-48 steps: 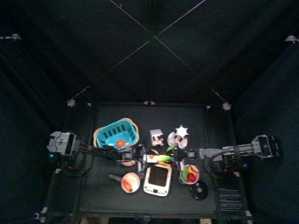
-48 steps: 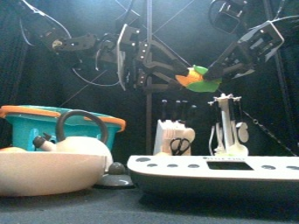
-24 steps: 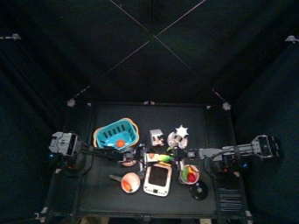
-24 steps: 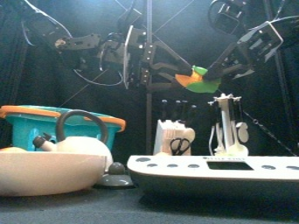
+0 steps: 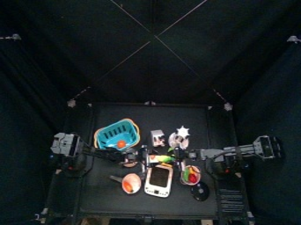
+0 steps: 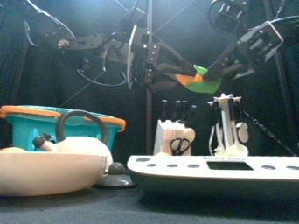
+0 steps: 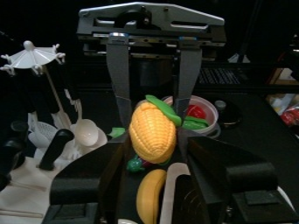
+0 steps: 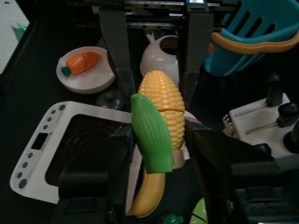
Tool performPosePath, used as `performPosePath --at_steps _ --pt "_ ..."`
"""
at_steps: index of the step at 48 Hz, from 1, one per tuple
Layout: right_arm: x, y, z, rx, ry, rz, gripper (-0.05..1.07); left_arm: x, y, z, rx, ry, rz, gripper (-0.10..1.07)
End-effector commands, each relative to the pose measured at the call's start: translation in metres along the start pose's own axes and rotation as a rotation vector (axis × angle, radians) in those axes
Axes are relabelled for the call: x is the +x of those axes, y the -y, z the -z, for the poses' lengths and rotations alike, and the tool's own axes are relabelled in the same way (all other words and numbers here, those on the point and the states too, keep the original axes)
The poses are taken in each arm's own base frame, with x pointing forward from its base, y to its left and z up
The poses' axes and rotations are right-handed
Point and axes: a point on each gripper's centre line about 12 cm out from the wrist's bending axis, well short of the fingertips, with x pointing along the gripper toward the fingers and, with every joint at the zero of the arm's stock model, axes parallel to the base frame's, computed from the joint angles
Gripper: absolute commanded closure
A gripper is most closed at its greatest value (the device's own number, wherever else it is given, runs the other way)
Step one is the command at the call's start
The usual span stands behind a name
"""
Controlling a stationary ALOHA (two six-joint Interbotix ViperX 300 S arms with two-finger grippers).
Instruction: Regrasp corn
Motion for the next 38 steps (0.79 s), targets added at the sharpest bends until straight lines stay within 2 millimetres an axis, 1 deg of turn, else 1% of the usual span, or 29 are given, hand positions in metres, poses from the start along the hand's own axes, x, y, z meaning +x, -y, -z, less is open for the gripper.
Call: performPosePath --at_steps 1,7,12,32,38 --pt "-0.001 0.0 -0.0062 0.001 0.02 0.0 0.42 0.0032 -0.0005 -0.0144 -0.002 0.044 -0.003 0.2" --pt "-0.0013 0.0 -0.0066 -0.001 0.022 0.0 0.41 0.0031 -0.0006 -0.0132 -0.003 0.041 -0.003 0.3" --pt "-0.0013 0.0 -0.0072 -0.001 0.023 0.0 0.41 0.0031 -0.0006 -0.0134 -0.004 0.042 -0.004 0.34" --pt "-0.001 -0.0001 -0.0062 -0.008 0.02 -0.001 0.41 0.0029 -0.0006 -0.0128 -0.006 0.041 -0.004 0.34" --pt "-0.0026 0.0019 -0.0078 0.003 0.027 0.006 0.39 0.003 -0.0006 -0.0109 -0.005 0.036 -0.004 0.34"
